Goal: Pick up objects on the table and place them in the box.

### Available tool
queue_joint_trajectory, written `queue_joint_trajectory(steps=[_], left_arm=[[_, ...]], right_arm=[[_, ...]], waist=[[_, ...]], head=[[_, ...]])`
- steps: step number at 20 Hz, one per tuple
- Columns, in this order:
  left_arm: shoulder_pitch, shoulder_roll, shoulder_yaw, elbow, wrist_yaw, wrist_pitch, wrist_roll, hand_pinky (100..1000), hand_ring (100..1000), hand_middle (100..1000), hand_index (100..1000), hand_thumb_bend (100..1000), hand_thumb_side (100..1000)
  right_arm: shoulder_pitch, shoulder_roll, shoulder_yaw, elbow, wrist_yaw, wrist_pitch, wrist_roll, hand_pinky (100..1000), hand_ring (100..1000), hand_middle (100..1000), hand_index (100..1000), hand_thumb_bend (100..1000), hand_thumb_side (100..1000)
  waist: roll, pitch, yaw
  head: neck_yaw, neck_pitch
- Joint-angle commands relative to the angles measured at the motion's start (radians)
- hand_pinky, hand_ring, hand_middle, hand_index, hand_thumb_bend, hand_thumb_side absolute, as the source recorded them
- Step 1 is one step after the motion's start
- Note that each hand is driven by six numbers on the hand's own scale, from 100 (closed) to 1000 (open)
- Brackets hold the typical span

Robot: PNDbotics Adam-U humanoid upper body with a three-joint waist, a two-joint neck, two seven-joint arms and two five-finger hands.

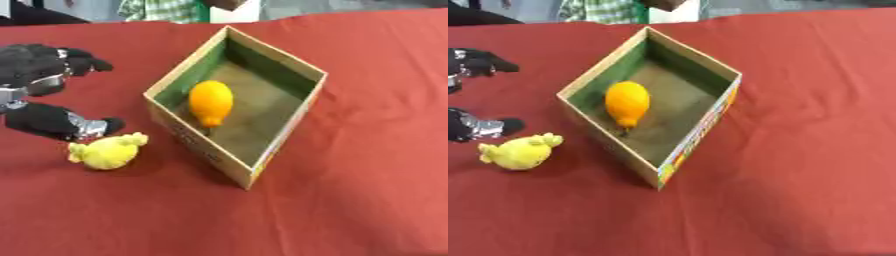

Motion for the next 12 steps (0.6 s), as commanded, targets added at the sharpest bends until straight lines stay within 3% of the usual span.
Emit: queue_joint_trajectory(steps=[1,7,12], left_arm=[[0.003,0.034,0.001,-0.004,0.019,0.012,-0.053,829,889,925,1000,446,768],[0.013,0.02,-0.031,0.052,0.015,0.026,-0.089,843,901,938,1000,535,776],[0.012,0.004,-0.054,0.102,0.001,0.013,-0.096,840,899,933,1000,549,790]], right_arm=[[-0.005,-0.011,-0.003,-0.016,-0.004,0.001,-0.003,804,819,788,943,100,980],[-0.001,-0.002,-0.002,-0.016,-0.001,0.006,0.002,804,818,787,940,100,985],[0.002,0.006,-0.001,-0.016,0.002,0.012,0.006,804,817,786,938,100,988]], waist=[[-0.001,-0.014,-0.002],[0.0,-0.012,-0.005],[-0.001,-0.011,-0.008]], head=[[0.0,0.0],[0.0,0.0],[0.001,-0.002]])
